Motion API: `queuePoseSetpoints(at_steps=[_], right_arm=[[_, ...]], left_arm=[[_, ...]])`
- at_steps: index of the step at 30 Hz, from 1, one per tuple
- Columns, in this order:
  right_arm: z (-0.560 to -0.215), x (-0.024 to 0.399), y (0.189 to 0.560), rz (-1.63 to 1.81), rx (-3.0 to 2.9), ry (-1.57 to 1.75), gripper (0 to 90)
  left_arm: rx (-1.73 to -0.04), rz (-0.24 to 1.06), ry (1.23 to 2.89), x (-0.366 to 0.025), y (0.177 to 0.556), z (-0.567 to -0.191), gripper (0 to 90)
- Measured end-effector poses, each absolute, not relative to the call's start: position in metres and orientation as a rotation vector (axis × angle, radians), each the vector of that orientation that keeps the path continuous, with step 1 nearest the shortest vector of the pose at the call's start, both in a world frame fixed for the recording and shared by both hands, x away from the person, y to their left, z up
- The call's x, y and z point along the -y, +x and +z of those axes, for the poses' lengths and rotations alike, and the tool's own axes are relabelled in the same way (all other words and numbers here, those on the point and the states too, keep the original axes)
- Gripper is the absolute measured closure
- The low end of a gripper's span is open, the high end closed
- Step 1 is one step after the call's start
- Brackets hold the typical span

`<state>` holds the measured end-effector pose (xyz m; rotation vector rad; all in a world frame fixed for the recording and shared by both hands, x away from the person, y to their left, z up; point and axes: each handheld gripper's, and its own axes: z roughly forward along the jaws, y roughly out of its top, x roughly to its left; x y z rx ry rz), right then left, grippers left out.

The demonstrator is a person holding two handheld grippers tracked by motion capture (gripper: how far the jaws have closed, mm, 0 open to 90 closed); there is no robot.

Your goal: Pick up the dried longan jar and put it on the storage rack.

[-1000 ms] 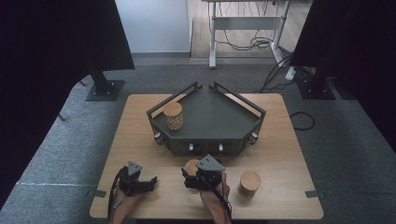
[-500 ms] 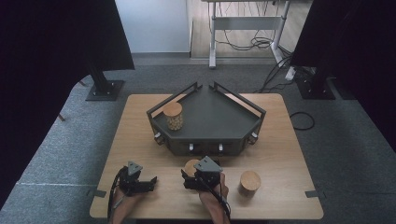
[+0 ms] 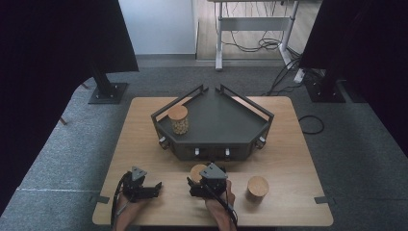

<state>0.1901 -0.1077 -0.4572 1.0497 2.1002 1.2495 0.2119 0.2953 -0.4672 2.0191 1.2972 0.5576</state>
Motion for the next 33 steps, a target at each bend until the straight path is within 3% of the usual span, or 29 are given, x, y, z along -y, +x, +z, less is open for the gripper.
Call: queuePoseSetpoints(at_steps=[18, 33], right_arm=[[-0.4608, 0.1058, 0.1899, 1.21, -2.13, 1.051, 23.0], [-0.4574, 0.1047, 0.1882, 1.198, -2.13, 1.069, 23.5]], left_arm=[[-1.296, 0.557, 2.019, -0.2953, 0.212, -0.4673, 4.1], [-1.296, 0.557, 2.019, -0.2953, 0.212, -0.4673, 4.1]])
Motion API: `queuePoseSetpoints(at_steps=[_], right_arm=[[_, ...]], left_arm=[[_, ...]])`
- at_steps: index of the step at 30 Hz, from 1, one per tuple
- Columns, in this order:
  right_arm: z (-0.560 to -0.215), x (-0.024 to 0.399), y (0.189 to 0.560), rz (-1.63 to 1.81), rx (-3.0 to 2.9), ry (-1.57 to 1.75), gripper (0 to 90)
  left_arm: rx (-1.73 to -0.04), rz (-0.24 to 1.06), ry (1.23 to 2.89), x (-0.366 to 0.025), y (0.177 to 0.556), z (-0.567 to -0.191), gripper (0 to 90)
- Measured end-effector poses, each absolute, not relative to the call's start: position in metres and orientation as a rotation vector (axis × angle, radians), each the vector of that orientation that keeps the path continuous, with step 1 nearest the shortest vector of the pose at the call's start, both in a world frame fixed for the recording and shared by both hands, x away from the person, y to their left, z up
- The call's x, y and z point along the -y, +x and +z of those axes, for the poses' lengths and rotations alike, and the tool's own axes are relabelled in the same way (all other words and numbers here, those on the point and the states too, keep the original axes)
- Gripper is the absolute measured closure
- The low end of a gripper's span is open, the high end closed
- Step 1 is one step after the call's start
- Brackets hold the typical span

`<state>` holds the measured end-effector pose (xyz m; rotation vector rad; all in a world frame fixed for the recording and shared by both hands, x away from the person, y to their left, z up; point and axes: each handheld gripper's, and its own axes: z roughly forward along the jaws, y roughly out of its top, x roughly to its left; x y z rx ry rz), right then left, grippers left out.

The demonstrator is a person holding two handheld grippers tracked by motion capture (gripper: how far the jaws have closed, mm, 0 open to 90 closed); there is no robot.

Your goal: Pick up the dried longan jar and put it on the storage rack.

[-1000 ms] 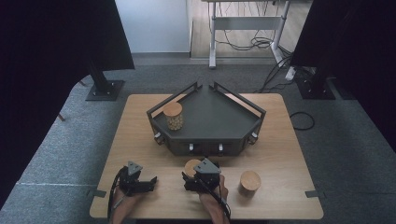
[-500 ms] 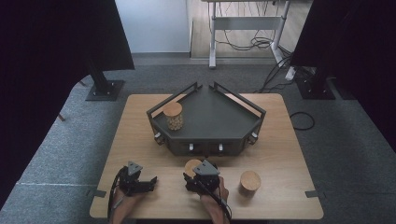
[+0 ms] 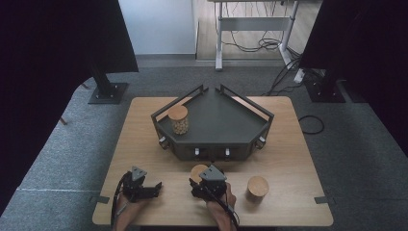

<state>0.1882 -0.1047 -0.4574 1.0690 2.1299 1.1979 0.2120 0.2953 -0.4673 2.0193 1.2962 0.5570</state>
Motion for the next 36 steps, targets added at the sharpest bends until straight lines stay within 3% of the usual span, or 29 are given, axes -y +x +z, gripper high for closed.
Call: queuePoseSetpoints(at_steps=[36], right_arm=[[-0.424, 0.113, 0.179, 1.252, -2.089, 1.022, 23.9]], left_arm=[[-1.296, 0.557, 2.017, -0.295, 0.212, -0.468, 4.1]])
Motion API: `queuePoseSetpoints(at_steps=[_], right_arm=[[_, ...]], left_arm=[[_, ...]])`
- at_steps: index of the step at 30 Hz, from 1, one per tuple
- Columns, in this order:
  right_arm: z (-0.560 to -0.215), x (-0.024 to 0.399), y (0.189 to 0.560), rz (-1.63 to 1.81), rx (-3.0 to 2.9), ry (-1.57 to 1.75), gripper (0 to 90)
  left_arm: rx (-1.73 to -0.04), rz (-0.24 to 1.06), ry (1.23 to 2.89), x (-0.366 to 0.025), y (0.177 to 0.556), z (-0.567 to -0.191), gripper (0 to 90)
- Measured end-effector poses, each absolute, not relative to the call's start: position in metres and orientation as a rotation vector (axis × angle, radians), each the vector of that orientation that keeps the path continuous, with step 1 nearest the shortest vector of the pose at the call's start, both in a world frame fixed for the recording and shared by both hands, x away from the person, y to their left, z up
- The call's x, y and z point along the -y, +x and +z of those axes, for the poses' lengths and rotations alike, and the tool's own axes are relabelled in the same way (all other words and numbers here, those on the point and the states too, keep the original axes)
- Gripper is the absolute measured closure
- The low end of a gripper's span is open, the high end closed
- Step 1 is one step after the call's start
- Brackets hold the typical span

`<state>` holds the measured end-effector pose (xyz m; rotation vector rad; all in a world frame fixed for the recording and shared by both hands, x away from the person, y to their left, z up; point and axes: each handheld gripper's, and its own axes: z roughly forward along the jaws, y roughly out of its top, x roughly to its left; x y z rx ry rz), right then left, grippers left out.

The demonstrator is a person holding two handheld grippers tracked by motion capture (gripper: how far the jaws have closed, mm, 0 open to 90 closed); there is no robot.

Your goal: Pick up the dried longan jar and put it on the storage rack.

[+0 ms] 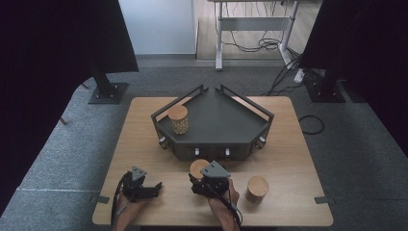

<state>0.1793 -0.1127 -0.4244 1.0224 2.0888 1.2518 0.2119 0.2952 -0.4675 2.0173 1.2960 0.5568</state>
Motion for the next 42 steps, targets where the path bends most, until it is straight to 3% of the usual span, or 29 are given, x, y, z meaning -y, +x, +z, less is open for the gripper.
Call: queuePoseSetpoints(at_steps=[42], right_arm=[[-0.383, 0.119, 0.189, 1.305, -2.089, 0.983, 24.0]], left_arm=[[-1.297, 0.556, 2.015, -0.295, 0.212, -0.468, 4.1]])
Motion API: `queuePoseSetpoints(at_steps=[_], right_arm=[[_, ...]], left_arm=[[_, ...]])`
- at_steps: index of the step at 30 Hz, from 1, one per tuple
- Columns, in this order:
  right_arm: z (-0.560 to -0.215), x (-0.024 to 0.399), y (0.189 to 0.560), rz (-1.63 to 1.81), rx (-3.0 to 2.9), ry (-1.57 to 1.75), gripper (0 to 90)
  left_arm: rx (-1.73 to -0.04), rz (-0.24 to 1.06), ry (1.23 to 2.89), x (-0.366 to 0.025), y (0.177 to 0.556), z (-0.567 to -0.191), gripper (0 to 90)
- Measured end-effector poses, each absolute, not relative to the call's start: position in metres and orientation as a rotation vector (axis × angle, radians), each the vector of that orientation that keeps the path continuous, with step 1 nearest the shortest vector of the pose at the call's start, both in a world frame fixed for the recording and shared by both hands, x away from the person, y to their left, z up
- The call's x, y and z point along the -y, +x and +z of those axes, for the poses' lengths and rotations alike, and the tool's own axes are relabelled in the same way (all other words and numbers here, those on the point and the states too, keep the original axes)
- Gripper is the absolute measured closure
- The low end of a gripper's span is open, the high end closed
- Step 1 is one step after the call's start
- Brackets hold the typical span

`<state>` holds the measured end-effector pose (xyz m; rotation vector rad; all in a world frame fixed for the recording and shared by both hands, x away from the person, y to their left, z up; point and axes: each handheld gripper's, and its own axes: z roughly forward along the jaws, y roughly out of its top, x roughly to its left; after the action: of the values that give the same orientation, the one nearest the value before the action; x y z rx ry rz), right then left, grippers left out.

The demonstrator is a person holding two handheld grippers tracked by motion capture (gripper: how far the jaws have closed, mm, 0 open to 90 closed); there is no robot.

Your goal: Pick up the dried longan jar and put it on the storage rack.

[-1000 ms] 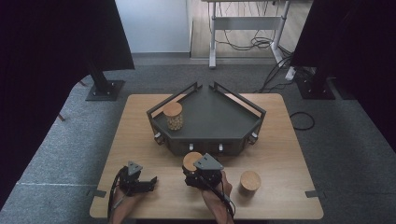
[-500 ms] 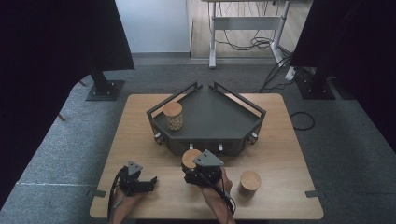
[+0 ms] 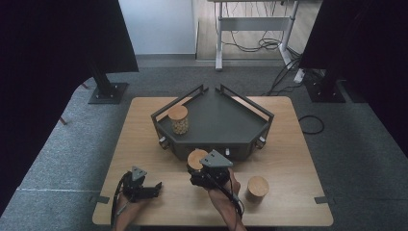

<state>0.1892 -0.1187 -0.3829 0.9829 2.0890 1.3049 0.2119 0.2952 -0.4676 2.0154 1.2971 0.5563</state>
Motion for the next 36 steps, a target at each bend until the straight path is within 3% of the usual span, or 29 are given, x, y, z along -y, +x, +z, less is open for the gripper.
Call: queuePoseSetpoints(at_steps=[36], right_arm=[[-0.352, 0.127, 0.204, 1.344, -2.06, 0.978, 24.0]], left_arm=[[-1.291, 0.554, 2.021, -0.296, 0.212, -0.467, 4.1]])
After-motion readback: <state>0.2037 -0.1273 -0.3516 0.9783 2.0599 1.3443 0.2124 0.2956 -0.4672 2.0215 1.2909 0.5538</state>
